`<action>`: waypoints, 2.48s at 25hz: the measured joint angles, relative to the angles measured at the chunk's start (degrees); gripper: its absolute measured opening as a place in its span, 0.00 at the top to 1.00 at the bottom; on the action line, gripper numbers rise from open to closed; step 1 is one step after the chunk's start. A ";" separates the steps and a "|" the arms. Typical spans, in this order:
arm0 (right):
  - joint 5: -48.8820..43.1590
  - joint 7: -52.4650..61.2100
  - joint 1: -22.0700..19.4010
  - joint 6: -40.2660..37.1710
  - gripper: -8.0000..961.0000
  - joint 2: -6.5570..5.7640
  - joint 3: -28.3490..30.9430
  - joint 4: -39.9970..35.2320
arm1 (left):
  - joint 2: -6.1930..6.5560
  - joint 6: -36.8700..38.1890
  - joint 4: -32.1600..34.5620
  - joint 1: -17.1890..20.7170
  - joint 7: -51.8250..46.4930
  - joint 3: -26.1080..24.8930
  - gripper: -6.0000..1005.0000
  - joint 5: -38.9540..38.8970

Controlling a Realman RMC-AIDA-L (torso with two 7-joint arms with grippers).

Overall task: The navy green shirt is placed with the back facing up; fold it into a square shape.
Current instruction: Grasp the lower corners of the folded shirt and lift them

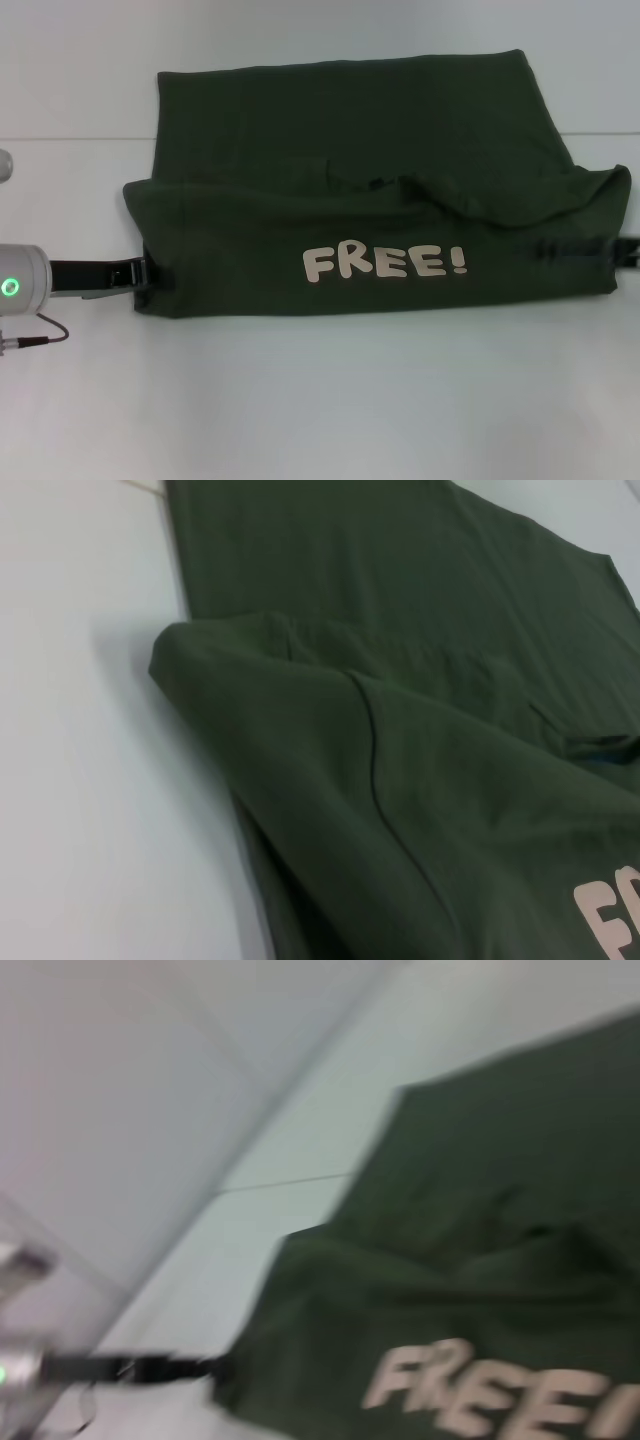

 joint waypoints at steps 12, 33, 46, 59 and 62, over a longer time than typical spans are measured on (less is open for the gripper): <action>-35.52 30.54 9.30 -6.63 0.01 -3.18 2.58 -15.96 | 0.44 0.41 0.07 -0.55 1.25 -0.33 0.97 -0.33; -38.08 28.67 13.36 14.87 0.02 0.20 -4.65 -0.95 | 0.30 0.46 0.06 -0.51 1.45 -0.33 0.97 -0.57; -38.29 28.63 13.15 17.22 0.01 -0.20 -5.46 -0.41 | 0.16 0.55 0.06 -0.60 1.45 -0.33 0.97 -0.66; -38.32 28.45 13.59 21.51 0.02 0.83 -6.69 2.59 | 0.09 0.81 0.06 -0.67 1.44 -0.34 0.97 -1.19; -38.27 28.44 13.72 21.70 0.02 1.19 -7.07 2.70 | 0.11 0.82 0.06 -0.66 1.45 -0.34 0.97 -1.19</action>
